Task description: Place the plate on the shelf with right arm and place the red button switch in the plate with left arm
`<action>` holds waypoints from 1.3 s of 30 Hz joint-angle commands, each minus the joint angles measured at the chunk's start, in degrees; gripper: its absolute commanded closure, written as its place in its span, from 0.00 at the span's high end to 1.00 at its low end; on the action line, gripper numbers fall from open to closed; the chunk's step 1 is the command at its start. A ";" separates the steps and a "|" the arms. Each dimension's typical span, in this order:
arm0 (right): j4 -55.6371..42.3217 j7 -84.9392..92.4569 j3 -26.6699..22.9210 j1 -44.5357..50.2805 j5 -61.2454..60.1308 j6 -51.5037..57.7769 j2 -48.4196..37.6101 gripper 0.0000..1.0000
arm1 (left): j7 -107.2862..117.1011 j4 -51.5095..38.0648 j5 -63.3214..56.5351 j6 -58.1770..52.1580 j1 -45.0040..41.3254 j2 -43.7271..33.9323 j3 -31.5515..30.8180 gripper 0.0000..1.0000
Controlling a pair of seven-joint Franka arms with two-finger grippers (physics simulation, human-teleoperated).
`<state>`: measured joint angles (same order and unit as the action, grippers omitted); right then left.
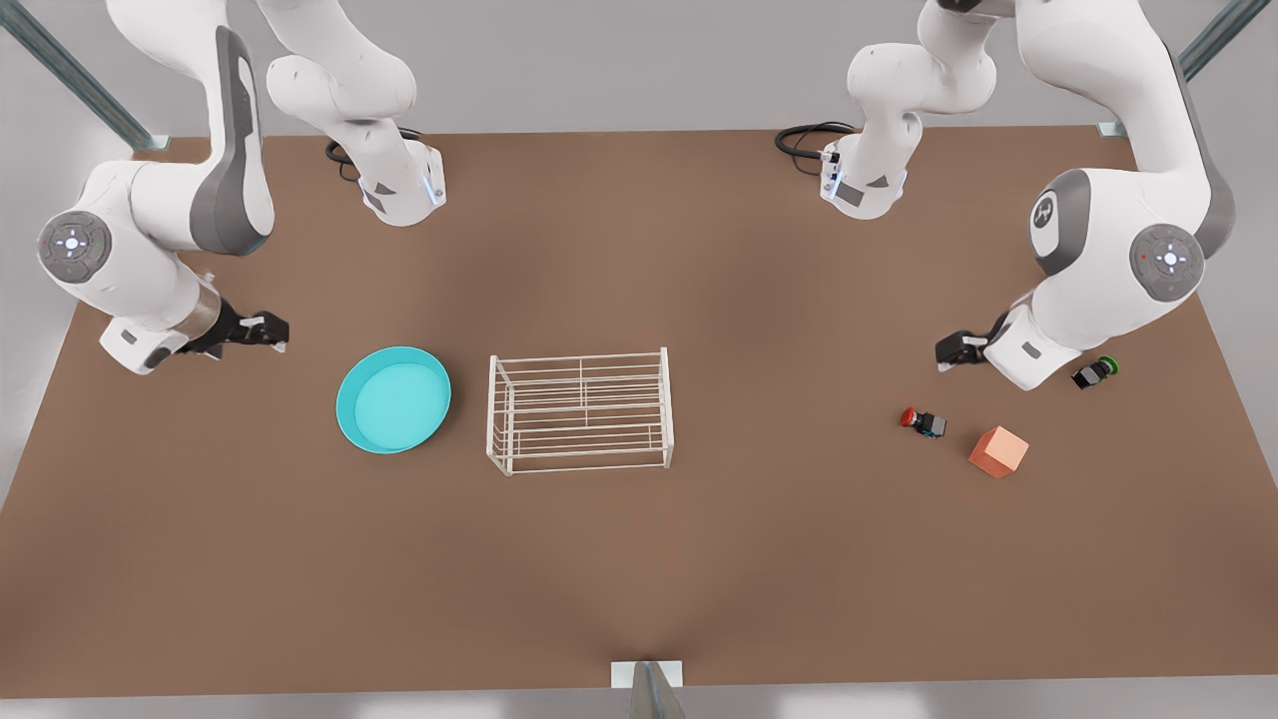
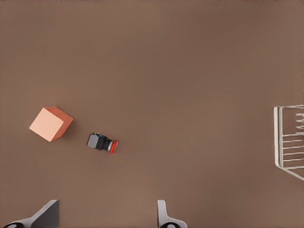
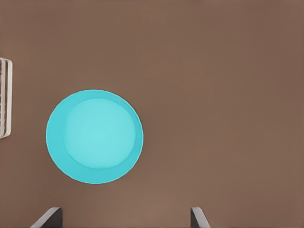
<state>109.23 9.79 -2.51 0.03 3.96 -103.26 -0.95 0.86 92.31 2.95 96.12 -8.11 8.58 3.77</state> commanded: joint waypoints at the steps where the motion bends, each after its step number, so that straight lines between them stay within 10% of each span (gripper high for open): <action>1: -0.33 2.34 0.05 -2.14 0.44 -4.32 0.60 1.00 | -4.11 -0.03 0.04 2.23 -0.06 -0.05 0.00 1.00; 13: 0.29 5.86 0.57 -2.76 -4.13 -2.83 14.14 0.99 | -3.23 1.20 0.22 0.21 0.99 0.21 0.44 1.00; 23: 19.27 6.56 0.40 -4.25 -4.75 -34.02 11.85 0.97 | -7.98 0.06 -1.45 0.38 0.73 0.56 0.36 1.00; 39: 19.01 13.15 0.57 -6.62 -21.36 -38.42 22.84 0.80 | -9.73 0.06 -0.57 0.65 4.95 1.44 1.15 1.00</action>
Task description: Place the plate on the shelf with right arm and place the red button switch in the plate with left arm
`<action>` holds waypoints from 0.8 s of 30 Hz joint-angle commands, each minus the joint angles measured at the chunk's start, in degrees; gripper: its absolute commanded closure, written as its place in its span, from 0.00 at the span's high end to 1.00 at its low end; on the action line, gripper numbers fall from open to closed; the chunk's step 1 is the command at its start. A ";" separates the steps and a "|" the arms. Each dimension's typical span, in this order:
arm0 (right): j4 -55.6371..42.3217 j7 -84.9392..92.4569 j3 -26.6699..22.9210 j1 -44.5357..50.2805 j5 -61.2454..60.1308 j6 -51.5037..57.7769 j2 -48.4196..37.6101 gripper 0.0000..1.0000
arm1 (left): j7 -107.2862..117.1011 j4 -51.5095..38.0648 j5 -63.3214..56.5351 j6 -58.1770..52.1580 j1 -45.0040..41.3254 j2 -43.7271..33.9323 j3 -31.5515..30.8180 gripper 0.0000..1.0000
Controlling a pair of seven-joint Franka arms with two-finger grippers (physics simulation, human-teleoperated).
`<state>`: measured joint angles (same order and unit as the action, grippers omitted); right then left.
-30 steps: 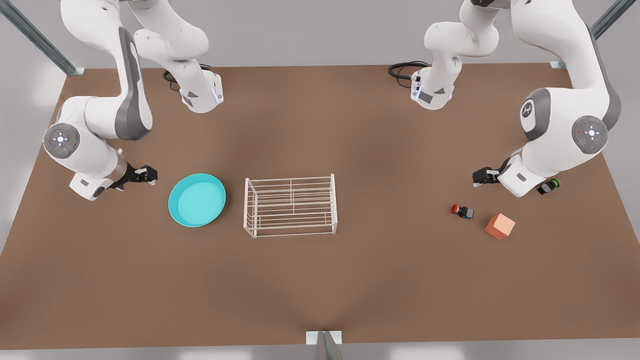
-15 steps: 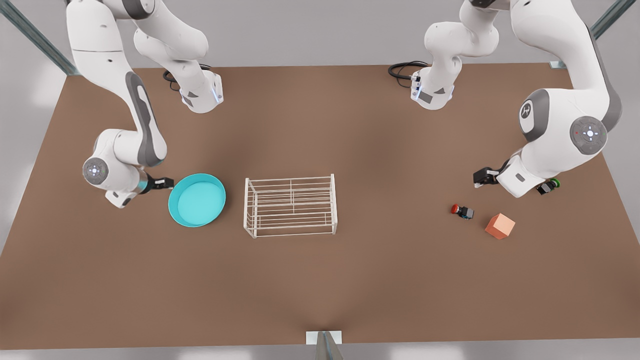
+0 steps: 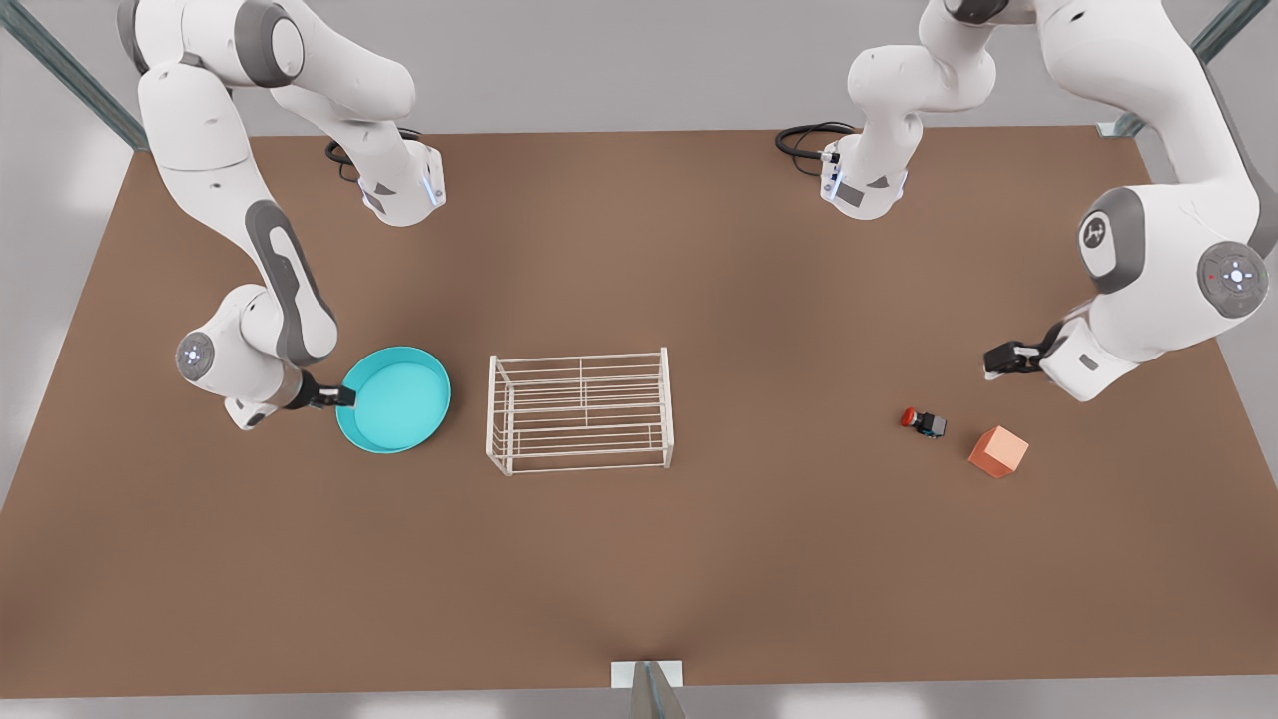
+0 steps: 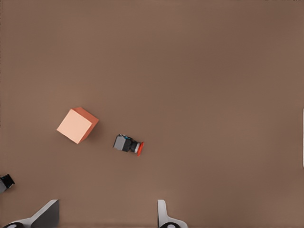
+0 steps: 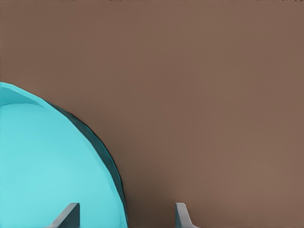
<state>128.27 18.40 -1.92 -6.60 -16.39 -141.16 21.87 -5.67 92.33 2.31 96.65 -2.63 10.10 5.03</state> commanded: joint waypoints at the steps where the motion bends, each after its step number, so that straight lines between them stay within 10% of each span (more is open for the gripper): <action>1: -0.03 4.72 0.08 0.01 -3.02 -0.43 0.36 0.80 | -3.21 -0.04 0.06 0.12 -0.53 -0.08 -0.11 1.00; 18: -1.26 6.30 0.60 -0.08 -6.99 5.72 1.33 0.29 | -3.56 0.84 -0.02 -0.41 0.35 -0.78 0.15 1.00; 24: -1.35 6.83 0.60 -0.08 -6.99 5.63 1.77 0.29 | -3.47 0.75 -0.11 -0.41 0.35 -0.78 0.15 1.00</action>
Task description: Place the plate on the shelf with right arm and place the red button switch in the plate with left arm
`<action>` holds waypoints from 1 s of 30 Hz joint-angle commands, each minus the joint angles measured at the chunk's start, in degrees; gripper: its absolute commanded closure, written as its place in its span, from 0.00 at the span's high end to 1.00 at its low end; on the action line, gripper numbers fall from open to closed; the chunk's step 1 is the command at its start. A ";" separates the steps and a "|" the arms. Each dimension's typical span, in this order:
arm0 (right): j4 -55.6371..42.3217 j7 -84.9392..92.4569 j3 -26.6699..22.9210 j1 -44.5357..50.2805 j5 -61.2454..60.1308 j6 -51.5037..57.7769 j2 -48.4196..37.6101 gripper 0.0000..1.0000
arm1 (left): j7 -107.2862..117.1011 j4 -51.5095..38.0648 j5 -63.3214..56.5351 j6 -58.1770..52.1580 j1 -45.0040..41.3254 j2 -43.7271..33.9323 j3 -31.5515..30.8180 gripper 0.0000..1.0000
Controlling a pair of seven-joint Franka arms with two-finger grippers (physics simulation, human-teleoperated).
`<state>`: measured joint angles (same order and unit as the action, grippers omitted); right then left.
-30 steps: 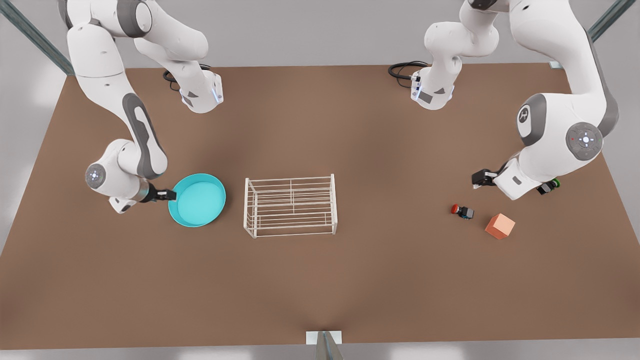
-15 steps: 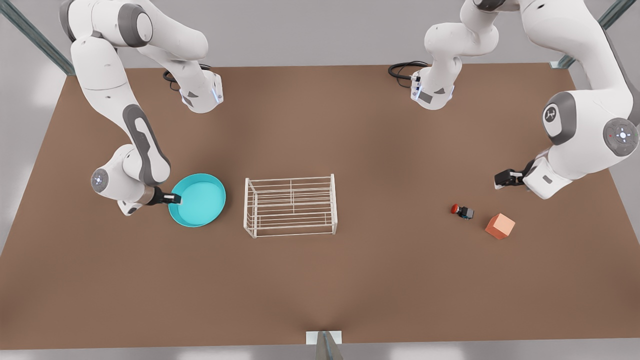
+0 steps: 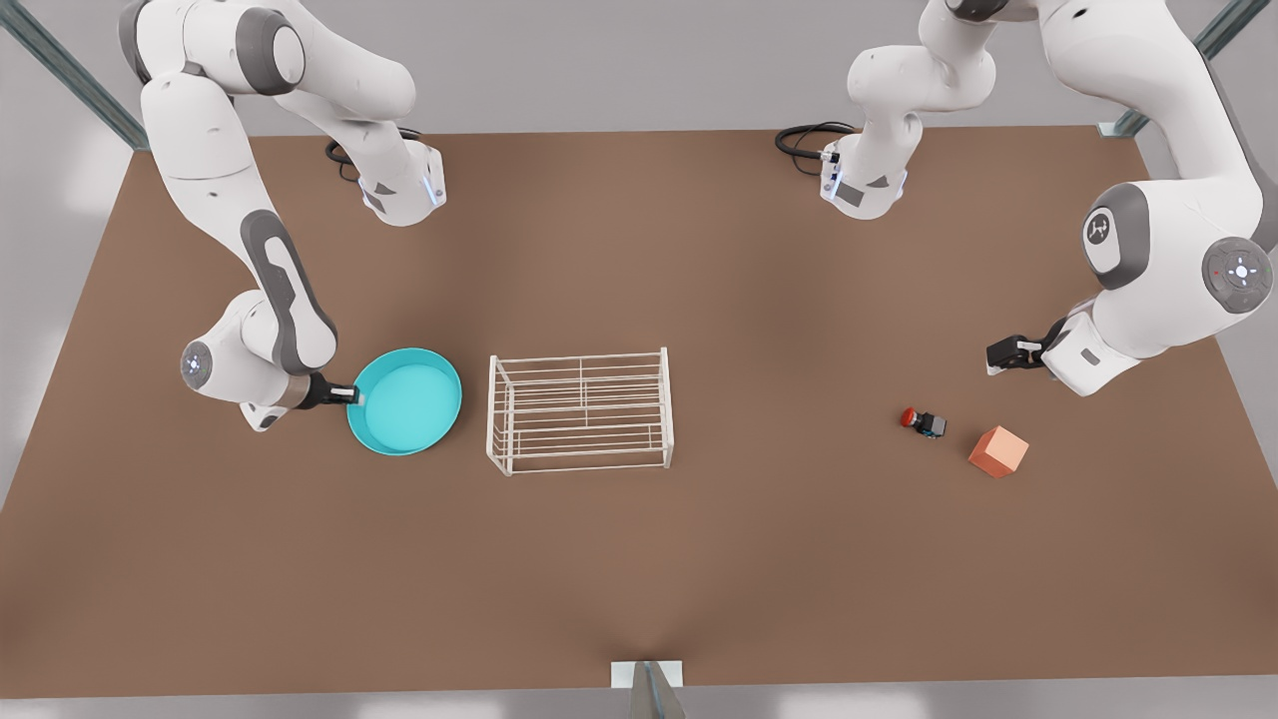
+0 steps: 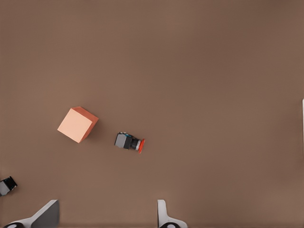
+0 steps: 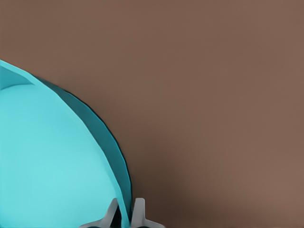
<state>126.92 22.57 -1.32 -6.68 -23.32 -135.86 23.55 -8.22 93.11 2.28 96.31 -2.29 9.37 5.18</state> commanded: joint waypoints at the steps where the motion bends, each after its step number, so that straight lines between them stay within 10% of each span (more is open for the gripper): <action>1: -0.01 3.18 0.00 0.00 -0.14 0.33 0.09 0.29 | -0.92 -0.03 -0.08 -0.07 0.00 -0.06 0.01 1.00; 20: -3.35 4.58 -0.88 -1.32 -0.14 14.65 -6.23 0.09 | 1.44 6.54 0.01 -1.57 0.79 -2.43 3.17 1.00; 30: -15.03 2.91 0.09 0.00 -0.23 35.22 -13.00 0.08 | 71.15 12.71 2.03 14.43 -1.49 4.16 -0.87 1.00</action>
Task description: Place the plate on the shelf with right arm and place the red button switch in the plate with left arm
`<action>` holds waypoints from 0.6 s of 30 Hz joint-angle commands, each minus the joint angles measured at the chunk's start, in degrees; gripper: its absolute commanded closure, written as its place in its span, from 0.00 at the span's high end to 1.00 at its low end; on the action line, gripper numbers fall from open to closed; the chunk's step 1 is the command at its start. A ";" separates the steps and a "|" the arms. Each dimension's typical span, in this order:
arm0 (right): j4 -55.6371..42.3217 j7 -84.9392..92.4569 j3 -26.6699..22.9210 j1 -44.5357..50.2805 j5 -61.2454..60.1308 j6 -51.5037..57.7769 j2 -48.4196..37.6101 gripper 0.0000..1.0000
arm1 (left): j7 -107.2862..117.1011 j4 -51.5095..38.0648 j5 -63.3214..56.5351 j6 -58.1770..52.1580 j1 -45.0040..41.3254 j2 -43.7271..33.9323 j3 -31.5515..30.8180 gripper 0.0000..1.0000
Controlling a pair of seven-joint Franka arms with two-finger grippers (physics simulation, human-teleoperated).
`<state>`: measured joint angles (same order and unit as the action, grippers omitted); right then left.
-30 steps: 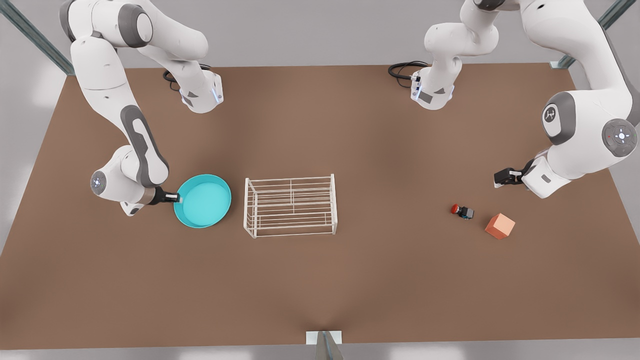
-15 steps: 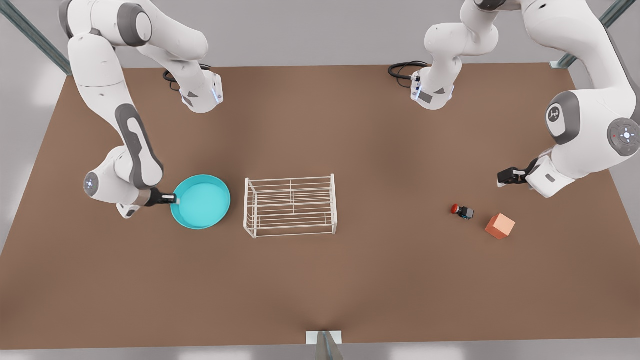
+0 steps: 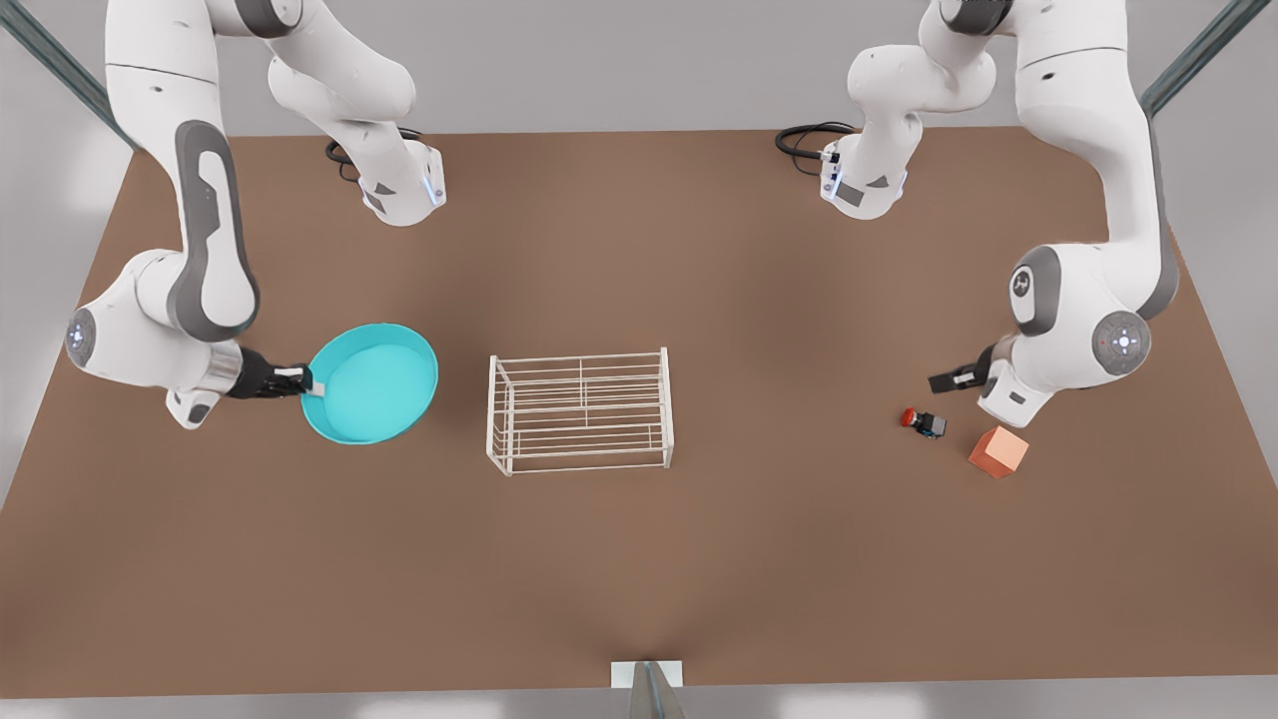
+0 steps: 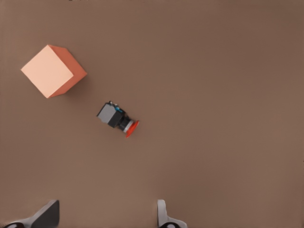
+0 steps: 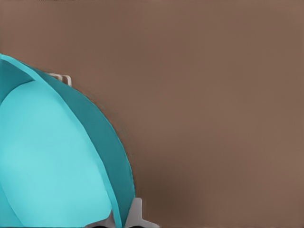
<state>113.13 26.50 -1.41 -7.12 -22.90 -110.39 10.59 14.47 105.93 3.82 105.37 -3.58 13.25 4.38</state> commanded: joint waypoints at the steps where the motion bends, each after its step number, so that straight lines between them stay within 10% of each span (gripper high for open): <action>1: -2.03 -2.24 0.09 1.84 -0.66 9.76 0.14 0.08 | 48.28 -0.29 0.40 6.07 -0.20 1.33 -0.08 1.00; 18: -13.90 -25.00 0.26 21.53 -8.30 4.83 11.03 0.09 | 45.82 11.31 -2.15 35.51 2.96 13.29 1.24 1.00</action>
<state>99.31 15.02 -1.17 14.31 -30.19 -103.46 21.19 43.73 114.62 2.47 128.66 -0.88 27.04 5.26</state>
